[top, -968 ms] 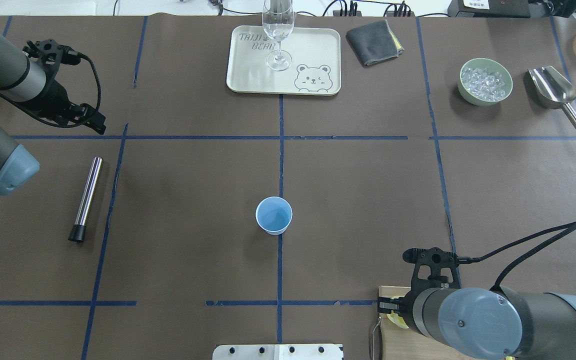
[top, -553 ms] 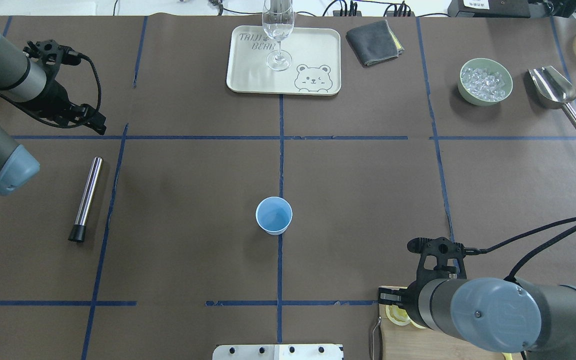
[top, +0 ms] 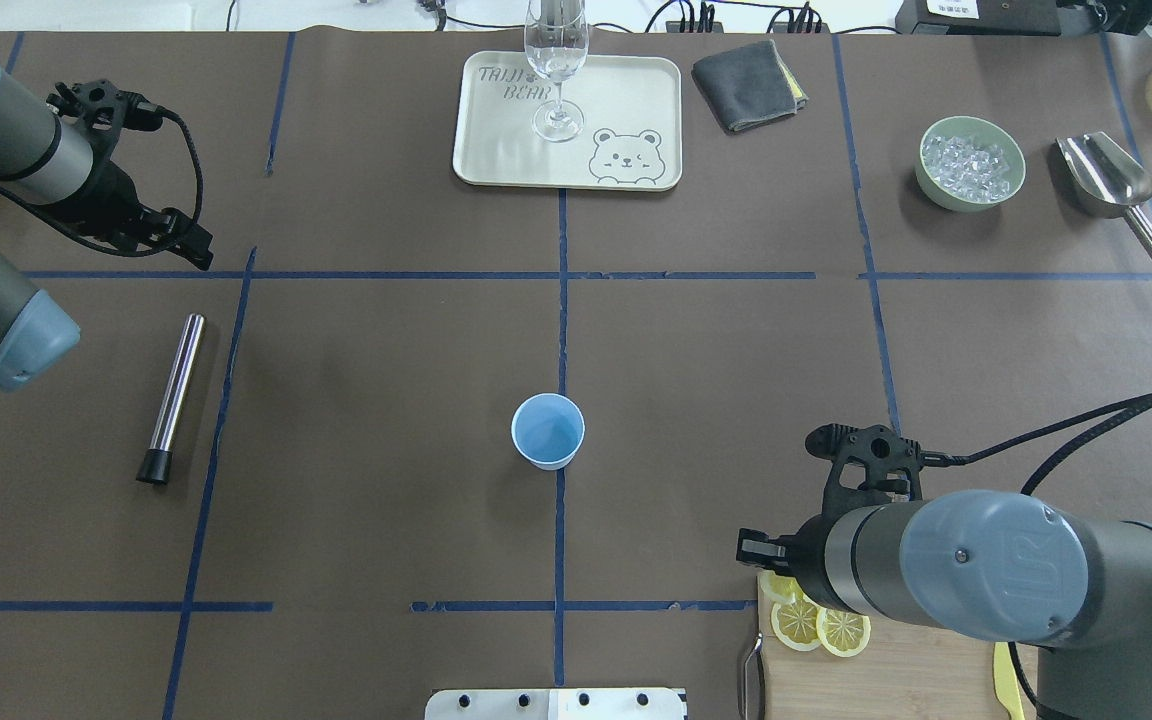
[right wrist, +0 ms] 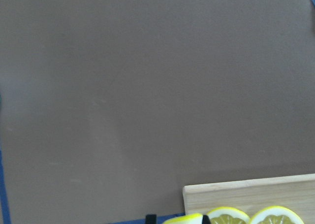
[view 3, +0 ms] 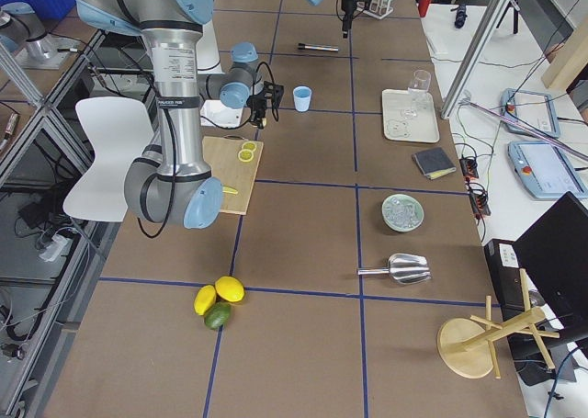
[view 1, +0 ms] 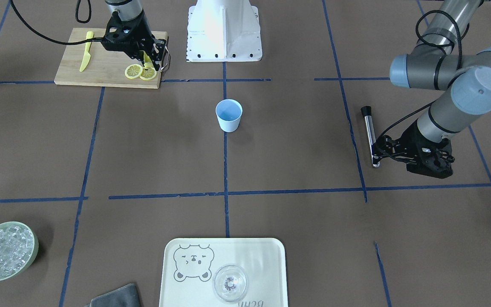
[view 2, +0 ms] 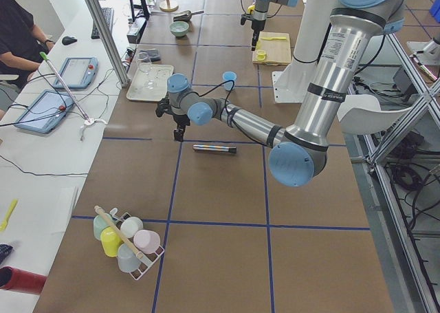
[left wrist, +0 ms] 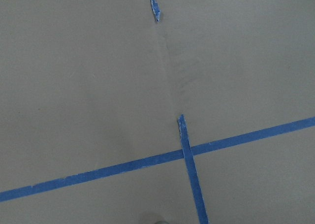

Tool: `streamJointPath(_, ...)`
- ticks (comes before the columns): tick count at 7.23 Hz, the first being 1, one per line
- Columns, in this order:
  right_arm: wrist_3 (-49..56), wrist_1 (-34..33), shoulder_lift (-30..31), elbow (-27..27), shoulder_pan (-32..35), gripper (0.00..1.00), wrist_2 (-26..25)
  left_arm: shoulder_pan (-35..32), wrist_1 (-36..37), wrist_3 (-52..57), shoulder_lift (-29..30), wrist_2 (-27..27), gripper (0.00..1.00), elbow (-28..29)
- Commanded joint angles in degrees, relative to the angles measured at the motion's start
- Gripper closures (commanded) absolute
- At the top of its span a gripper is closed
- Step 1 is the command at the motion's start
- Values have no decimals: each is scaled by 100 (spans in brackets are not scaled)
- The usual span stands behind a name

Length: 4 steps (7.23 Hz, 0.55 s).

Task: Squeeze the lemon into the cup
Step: 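Carry the lemon slice with the right gripper over the blue cup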

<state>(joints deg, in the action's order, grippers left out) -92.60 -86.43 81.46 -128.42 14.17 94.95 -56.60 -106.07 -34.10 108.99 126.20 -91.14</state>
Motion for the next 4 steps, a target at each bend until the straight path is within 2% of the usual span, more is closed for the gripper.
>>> streamJointPath(1,40,-432,-950,272,331,63,23,0,-1,0,0,1,0,0)
streamJointPath(2,58,-958,-1722,630,541,63,137,0,-10,0,0,1,0,9)
streamJointPath(3,67,-1042,-2182,982,665,63,155,0,-10,0,0,1,0,9)
streamJointPath(4,67,-999,-2396,1185,710,62,120,0,-10,-9,0,1,0,18)
